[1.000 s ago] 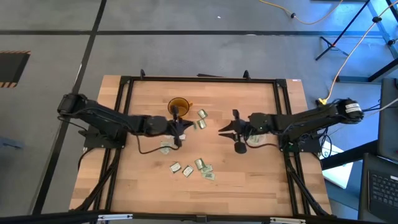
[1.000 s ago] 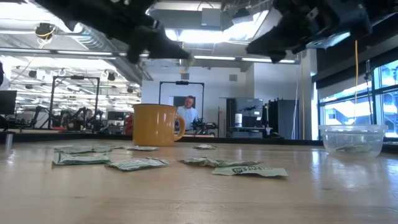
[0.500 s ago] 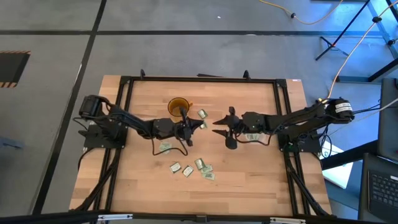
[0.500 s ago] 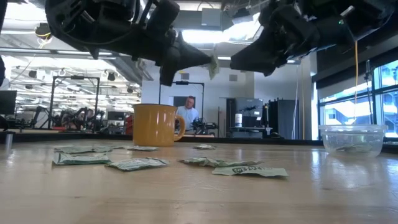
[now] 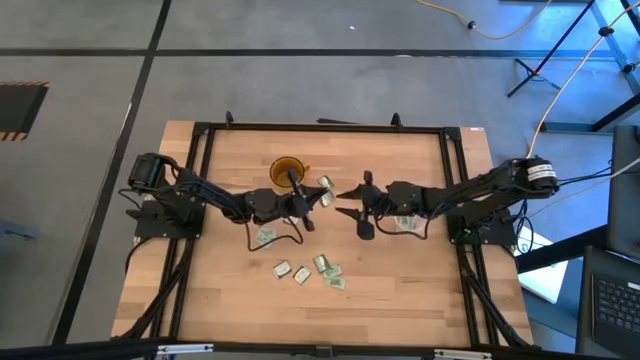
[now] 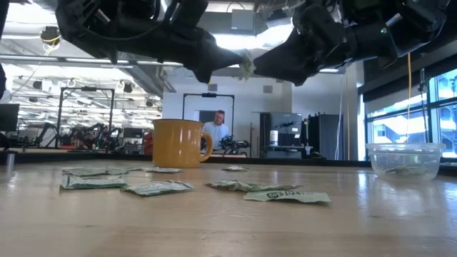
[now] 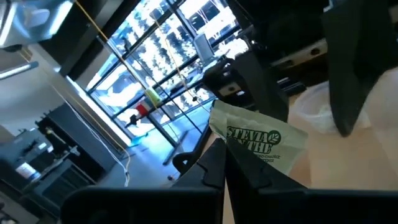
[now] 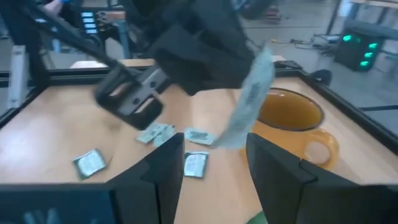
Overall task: Pick and place items into bin
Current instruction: Put the stevia packet into the transparent bin
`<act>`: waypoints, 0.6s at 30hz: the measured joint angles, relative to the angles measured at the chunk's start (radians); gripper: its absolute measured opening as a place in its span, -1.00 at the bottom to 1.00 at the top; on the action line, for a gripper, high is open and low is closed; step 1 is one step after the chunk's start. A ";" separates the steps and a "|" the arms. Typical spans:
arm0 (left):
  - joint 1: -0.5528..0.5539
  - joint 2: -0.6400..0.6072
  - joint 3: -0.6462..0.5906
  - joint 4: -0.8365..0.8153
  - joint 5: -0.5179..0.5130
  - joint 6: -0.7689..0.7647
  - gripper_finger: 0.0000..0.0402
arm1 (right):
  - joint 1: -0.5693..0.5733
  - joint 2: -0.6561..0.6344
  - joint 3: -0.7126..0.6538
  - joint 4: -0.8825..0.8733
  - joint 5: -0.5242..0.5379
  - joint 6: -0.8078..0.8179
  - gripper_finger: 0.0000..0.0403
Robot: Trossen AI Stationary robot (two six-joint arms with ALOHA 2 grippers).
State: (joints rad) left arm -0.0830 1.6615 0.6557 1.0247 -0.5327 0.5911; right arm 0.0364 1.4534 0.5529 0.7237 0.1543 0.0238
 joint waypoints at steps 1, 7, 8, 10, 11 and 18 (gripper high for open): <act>0.000 0.000 0.000 -0.003 0.000 -0.011 -0.98 | 0.000 0.004 0.000 0.006 0.015 0.001 -0.13; 0.000 0.000 0.002 -0.004 -0.001 -0.028 -0.99 | 0.000 0.013 0.000 0.015 0.082 0.055 -0.13; 0.000 0.000 0.002 -0.004 -0.002 -0.028 -0.99 | 0.000 0.013 0.000 0.015 0.082 0.066 -0.15; 0.000 0.000 0.002 -0.004 -0.009 -0.028 -0.98 | 0.000 0.013 0.000 0.016 0.082 0.092 -0.20; 0.000 0.000 0.002 -0.004 -0.016 -0.028 -0.98 | 0.000 0.013 0.000 0.015 0.082 0.103 -0.24; 0.000 0.000 0.002 -0.004 -0.027 -0.028 -0.99 | 0.000 0.013 0.000 0.014 0.082 0.103 -0.57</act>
State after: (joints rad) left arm -0.0830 1.6615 0.6579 1.0208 -0.5598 0.5629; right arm 0.0364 1.4662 0.5529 0.7372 0.2363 0.1272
